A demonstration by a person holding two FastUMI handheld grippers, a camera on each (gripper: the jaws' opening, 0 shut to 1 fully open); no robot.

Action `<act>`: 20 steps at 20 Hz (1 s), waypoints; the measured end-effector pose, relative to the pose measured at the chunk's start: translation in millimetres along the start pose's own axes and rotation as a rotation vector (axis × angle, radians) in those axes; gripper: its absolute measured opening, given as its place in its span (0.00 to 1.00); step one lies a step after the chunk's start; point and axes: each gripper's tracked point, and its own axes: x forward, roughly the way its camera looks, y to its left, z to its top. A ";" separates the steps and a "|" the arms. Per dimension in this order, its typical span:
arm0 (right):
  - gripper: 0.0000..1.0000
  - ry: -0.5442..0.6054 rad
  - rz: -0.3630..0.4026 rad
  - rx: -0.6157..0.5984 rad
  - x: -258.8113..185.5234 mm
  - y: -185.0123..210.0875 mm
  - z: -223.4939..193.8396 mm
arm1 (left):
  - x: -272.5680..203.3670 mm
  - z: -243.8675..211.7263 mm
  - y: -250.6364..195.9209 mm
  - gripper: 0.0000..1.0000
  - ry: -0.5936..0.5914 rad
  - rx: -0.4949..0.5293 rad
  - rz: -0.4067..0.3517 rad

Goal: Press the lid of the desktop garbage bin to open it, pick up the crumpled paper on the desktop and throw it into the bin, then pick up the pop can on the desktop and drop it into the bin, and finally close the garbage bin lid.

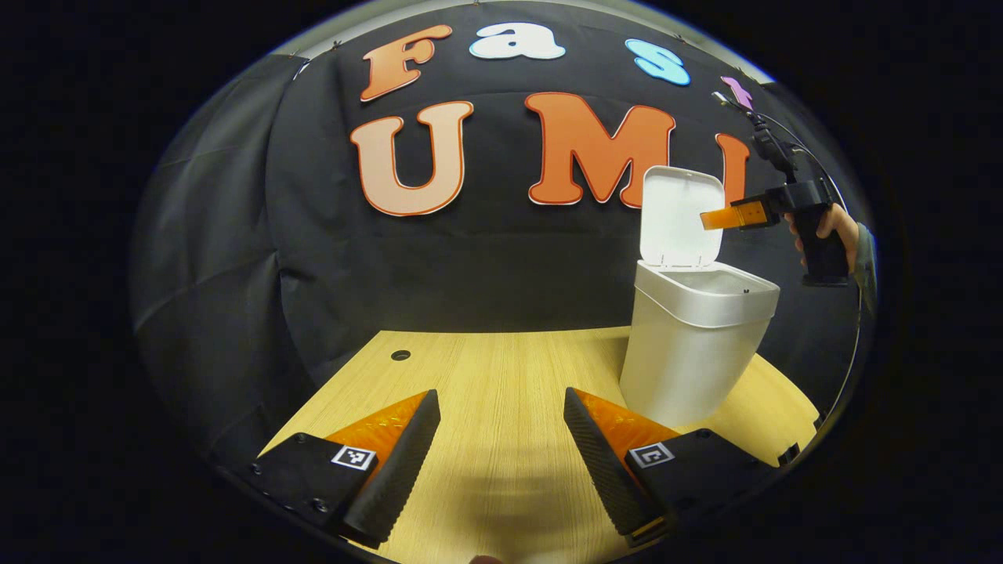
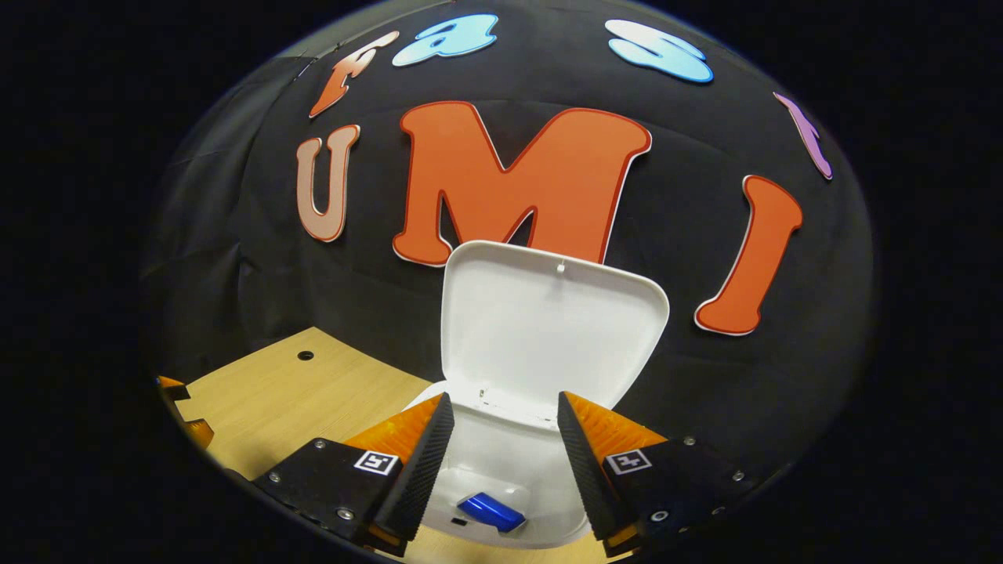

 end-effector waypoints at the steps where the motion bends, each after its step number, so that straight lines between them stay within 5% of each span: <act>1: 0.81 -0.017 -0.011 -0.001 2.8 -2.9 8.9 | -0.6 -0.1 2.7 1.00 0.000 -0.003 0.007; 20: 0.81 -0.235 -0.099 0.085 35.1 -39.1 95.3 | 2.6 -12.6 29.4 1.00 0.022 -0.050 0.051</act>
